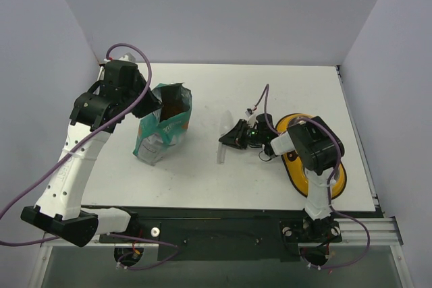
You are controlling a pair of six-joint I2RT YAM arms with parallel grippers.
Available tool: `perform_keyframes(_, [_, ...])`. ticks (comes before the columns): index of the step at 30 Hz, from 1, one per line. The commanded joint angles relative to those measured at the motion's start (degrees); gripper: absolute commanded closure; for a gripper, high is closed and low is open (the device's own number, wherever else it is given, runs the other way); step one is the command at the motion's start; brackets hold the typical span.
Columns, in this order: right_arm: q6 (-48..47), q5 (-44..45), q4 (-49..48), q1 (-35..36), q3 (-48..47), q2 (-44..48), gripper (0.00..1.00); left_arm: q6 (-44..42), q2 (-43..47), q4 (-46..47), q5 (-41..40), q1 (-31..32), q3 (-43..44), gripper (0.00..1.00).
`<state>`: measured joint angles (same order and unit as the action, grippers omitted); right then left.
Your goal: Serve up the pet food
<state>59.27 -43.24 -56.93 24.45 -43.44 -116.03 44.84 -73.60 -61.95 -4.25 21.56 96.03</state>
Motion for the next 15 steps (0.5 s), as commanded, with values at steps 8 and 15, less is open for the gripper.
perform_keyframes(8, [-6.97,2.9,6.22,-1.16,3.89,3.44,0.83,2.01,0.13,2.63,1.44,0.5,1.88,1.0])
perform_keyframes(15, [-8.29,5.19,8.07,-1.51,6.08,4.85,1.0,2.27,0.92,2.1,1.09,0.67,1.36,1.0])
